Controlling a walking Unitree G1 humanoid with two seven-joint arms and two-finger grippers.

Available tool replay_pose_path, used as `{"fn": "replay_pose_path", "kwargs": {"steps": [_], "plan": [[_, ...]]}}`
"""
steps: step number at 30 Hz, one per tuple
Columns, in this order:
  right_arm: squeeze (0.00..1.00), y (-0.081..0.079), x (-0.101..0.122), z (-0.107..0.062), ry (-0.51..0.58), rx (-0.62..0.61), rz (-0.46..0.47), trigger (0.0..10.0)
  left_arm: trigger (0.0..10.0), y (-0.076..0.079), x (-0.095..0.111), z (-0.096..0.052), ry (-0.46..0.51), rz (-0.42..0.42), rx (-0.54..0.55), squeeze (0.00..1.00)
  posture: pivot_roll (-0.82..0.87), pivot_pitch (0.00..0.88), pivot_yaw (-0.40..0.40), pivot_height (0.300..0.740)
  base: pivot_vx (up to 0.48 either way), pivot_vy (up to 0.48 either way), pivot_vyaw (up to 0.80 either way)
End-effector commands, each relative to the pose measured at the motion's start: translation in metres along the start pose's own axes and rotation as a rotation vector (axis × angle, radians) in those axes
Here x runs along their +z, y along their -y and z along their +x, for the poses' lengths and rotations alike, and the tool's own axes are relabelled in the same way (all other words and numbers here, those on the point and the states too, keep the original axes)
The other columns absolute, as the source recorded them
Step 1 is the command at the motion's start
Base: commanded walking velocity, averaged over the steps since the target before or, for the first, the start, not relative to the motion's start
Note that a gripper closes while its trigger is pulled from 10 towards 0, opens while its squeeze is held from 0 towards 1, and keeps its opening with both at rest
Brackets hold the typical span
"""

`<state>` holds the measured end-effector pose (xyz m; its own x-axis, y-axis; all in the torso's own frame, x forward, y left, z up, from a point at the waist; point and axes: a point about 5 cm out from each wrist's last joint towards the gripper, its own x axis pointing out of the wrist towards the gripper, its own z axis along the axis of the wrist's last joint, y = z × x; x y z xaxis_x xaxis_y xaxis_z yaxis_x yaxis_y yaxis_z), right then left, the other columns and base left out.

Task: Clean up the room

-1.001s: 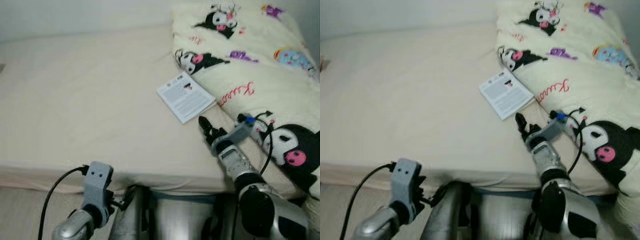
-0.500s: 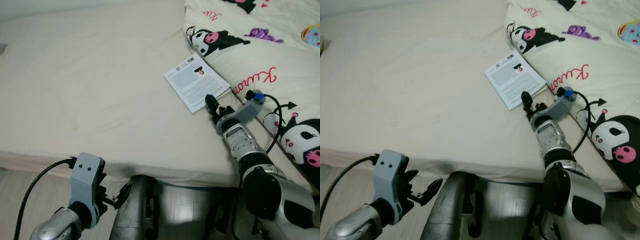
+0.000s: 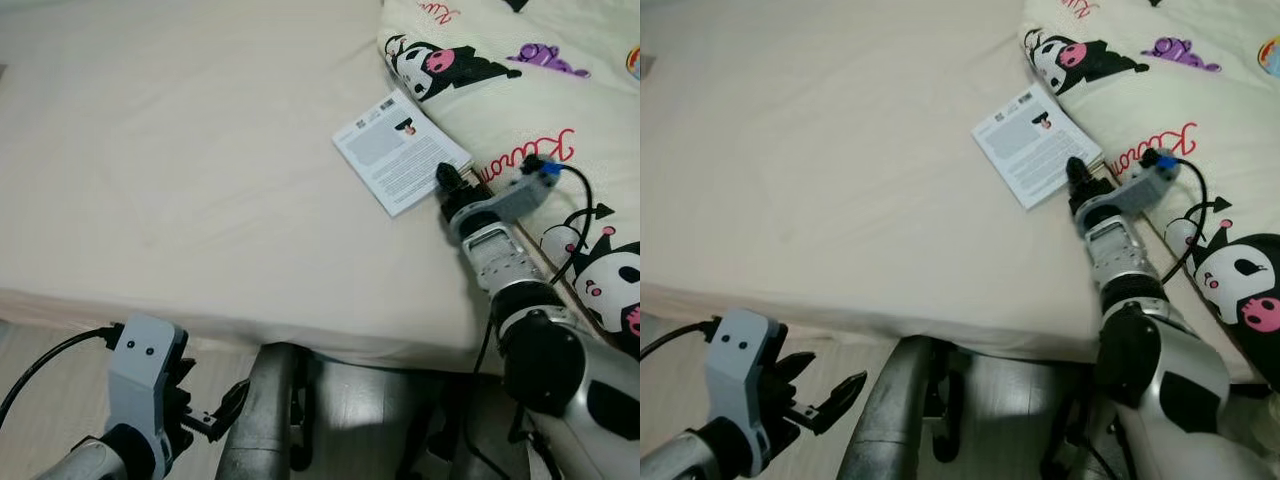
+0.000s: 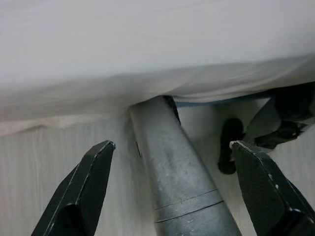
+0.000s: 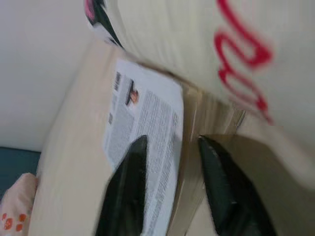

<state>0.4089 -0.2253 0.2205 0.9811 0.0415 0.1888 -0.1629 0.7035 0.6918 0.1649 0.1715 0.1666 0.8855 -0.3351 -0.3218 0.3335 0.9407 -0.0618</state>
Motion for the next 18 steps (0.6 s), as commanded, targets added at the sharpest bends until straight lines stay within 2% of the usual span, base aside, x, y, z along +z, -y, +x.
{"fn": "replay_pose_path", "kwargs": {"steps": [1,11,17,18], "plan": [[0.0,0.0,-0.012,-0.002,-0.042,0.025,0.032,0.0,10.0,0.001,-0.003,-0.003,-0.027,-0.001,0.012,0.0,0.44,0.499,0.177,0.586,0.0,0.0,0.0],[0.0,0.0,-0.024,-0.006,-0.086,0.089,0.027,0.0,10.0,0.004,-0.002,0.0,-0.034,-0.017,0.003,0.0,0.43,0.485,0.163,0.586,0.0,0.0,0.0],[0.0,0.003,-0.027,-0.009,-0.08,0.126,0.045,0.0,10.0,0.003,0.002,0.009,-0.013,-0.027,0.005,0.0,0.42,0.472,0.149,0.586,0.0,0.0,0.0],[0.0,0.005,-0.029,-0.011,-0.078,0.132,0.047,0.0,10.0,0.003,0.002,0.015,-0.007,-0.03,0.005,0.0,0.41,0.467,0.142,0.586,0.0,0.0,0.0]]}}
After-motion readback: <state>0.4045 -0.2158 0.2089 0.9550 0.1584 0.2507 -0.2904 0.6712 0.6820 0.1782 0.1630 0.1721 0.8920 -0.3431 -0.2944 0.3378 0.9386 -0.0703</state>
